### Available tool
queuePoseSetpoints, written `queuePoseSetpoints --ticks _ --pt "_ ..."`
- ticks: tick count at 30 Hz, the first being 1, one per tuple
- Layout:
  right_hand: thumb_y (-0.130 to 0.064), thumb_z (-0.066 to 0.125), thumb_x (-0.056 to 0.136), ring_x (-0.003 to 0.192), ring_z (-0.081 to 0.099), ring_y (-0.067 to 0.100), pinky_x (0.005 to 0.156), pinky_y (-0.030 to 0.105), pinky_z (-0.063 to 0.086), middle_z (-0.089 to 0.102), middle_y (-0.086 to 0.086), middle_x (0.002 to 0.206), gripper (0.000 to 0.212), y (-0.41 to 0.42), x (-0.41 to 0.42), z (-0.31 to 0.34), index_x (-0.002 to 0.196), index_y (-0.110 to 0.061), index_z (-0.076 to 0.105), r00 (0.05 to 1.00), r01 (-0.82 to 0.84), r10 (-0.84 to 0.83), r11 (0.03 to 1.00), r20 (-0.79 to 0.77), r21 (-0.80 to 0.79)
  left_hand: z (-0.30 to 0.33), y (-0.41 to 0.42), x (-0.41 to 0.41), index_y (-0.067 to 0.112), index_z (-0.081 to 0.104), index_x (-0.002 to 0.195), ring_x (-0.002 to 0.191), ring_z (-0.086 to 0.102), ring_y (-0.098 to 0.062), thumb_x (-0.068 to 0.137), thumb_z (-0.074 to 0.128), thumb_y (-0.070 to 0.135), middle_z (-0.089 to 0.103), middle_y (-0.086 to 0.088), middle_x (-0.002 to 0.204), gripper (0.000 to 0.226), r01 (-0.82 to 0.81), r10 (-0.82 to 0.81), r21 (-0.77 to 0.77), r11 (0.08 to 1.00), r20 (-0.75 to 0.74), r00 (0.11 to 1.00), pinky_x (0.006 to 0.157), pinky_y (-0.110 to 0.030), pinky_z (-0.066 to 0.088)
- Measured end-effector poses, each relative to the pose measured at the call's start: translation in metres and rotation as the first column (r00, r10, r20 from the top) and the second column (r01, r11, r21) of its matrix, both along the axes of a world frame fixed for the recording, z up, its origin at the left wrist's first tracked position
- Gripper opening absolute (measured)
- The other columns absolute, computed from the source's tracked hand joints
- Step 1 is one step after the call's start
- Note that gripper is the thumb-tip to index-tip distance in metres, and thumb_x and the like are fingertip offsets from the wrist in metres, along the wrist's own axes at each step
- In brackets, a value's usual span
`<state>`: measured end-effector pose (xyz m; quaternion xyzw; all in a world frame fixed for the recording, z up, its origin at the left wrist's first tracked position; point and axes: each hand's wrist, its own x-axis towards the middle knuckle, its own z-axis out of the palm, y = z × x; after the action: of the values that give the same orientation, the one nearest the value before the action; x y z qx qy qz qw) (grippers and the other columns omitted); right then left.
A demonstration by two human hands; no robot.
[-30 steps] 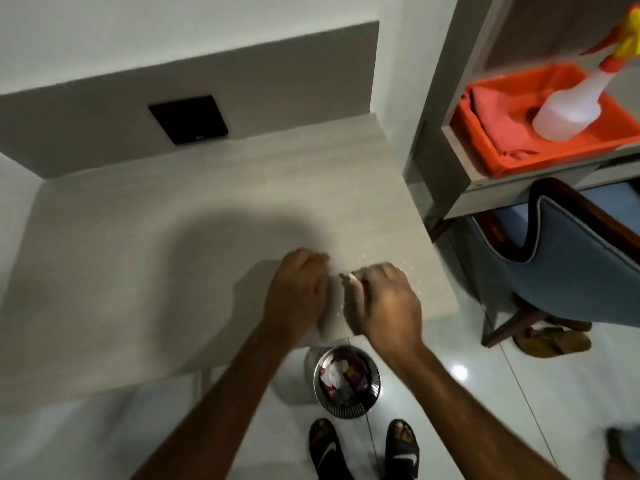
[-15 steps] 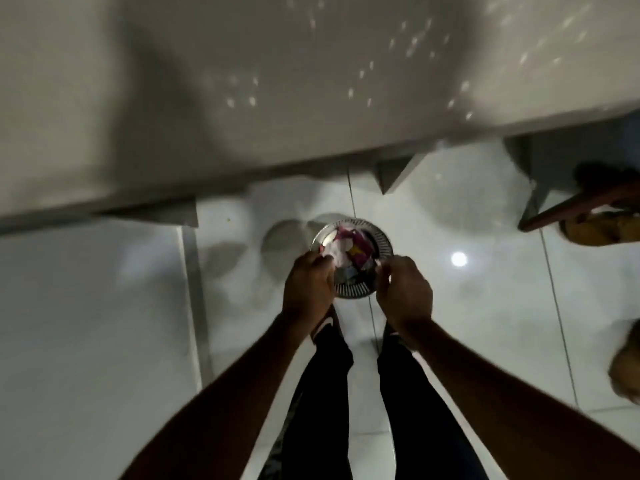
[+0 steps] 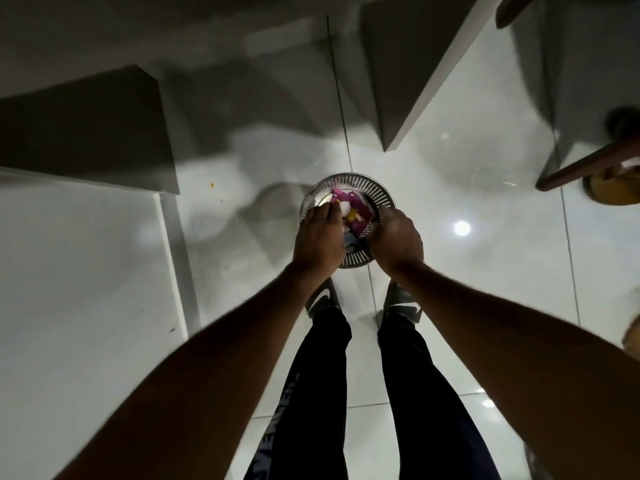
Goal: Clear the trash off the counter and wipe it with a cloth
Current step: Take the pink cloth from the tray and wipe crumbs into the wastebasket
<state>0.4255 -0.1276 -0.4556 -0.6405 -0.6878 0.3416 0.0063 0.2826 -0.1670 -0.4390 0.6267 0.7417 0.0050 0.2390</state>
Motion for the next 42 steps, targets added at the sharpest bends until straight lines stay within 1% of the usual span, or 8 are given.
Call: queuePoseSetpoints --ticks 4,9,13,21,25,31,37,42 --pt "-0.021 0.038 0.100 0.142 0.033 0.041 0.117 0.049 0.030 0.038 0.029 0.150 0.051 -0.011 0.019 0.068 0.144 0.006 0.037 0.994 -0.105 0.107 0.981 -0.003 0.162 0.086 0.006 0.003 -0.003 0.047 0.140 0.129 0.054 -0.037 0.083 0.058 0.018 0.057 -0.022 0.139 0.062 0.150 -0.143 0.129 0.980 -0.063 0.988 0.110 -0.046 0.046" --pt "-0.026 0.033 0.103 0.151 0.008 0.036 0.123 0.050 0.013 0.014 0.026 0.161 0.058 -0.014 0.038 0.208 0.151 0.004 0.017 0.999 -0.027 0.042 0.937 -0.034 0.350 0.227 0.020 0.022 -0.005 0.045 0.140 0.137 0.046 -0.039 0.098 0.035 0.011 0.054 -0.025 0.144 0.046 0.430 -0.414 0.453 0.781 -0.140 0.900 0.118 -0.050 0.035" --pt "-0.033 0.020 0.103 0.152 0.003 0.035 0.123 0.051 0.010 0.010 0.026 0.162 0.061 0.017 0.038 0.317 0.151 0.004 0.012 0.999 0.042 -0.029 0.891 -0.035 0.452 0.330 0.061 0.035 -0.003 0.044 0.140 0.140 0.042 -0.041 0.098 0.043 0.014 0.051 -0.025 0.146 0.046 0.484 -0.430 0.609 0.629 -0.247 0.868 0.121 -0.053 0.028" --pt "-0.027 0.033 0.104 0.151 0.005 0.036 0.123 0.052 0.010 0.010 0.025 0.162 0.060 0.154 0.038 0.443 0.152 0.005 0.016 0.996 0.088 -0.087 0.782 -0.033 0.616 0.461 0.200 0.020 -0.008 0.030 0.148 0.147 0.028 -0.045 0.087 0.056 0.044 0.033 -0.032 0.155 0.083 0.296 -0.178 0.538 0.789 -0.261 0.949 0.121 -0.056 0.021" --pt "-0.030 0.032 0.103 0.150 0.012 0.038 0.122 0.050 0.014 0.016 0.026 0.161 0.060 0.234 0.053 0.465 0.151 0.005 0.020 0.994 0.053 -0.106 0.746 0.040 0.664 0.478 0.262 0.017 -0.004 0.022 0.152 0.150 0.018 -0.044 0.091 0.048 0.052 0.024 -0.030 0.160 0.087 0.209 -0.094 0.492 0.845 -0.248 0.964 0.123 -0.057 0.019" --pt "-0.029 0.033 0.103 0.151 0.009 0.037 0.123 0.048 0.010 0.014 0.025 0.162 0.061 0.372 0.090 0.461 0.152 0.004 0.018 0.993 0.024 -0.087 0.799 0.077 0.601 0.453 0.353 0.024 -0.004 0.025 0.152 0.149 0.019 -0.045 0.090 0.051 0.053 0.026 -0.028 0.159 0.088 0.117 -0.017 0.393 0.912 -0.250 0.968 0.122 -0.057 0.021" --pt "-0.028 0.029 0.103 0.151 0.010 0.036 0.123 0.048 0.012 0.014 0.024 0.162 0.058 0.490 0.117 0.437 0.152 0.001 0.017 0.988 -0.028 -0.038 0.908 0.149 0.418 0.404 0.416 0.033 -0.003 0.021 0.151 0.150 0.017 -0.043 0.089 0.041 0.061 0.025 -0.027 0.160 0.091 0.036 0.043 0.315 0.948 -0.239 0.970 0.122 -0.054 0.017" --pt "-0.028 0.050 0.098 0.148 0.021 0.037 0.122 0.043 0.018 0.024 0.024 0.159 0.066 0.542 0.119 0.415 0.152 -0.002 0.023 0.991 -0.101 0.074 0.962 0.113 0.252 0.379 0.443 0.033 -0.003 0.020 0.153 0.151 0.016 -0.042 0.089 0.033 0.064 0.024 -0.026 0.161 0.093 -0.026 0.093 0.265 0.964 -0.241 0.966 0.123 -0.050 0.013"
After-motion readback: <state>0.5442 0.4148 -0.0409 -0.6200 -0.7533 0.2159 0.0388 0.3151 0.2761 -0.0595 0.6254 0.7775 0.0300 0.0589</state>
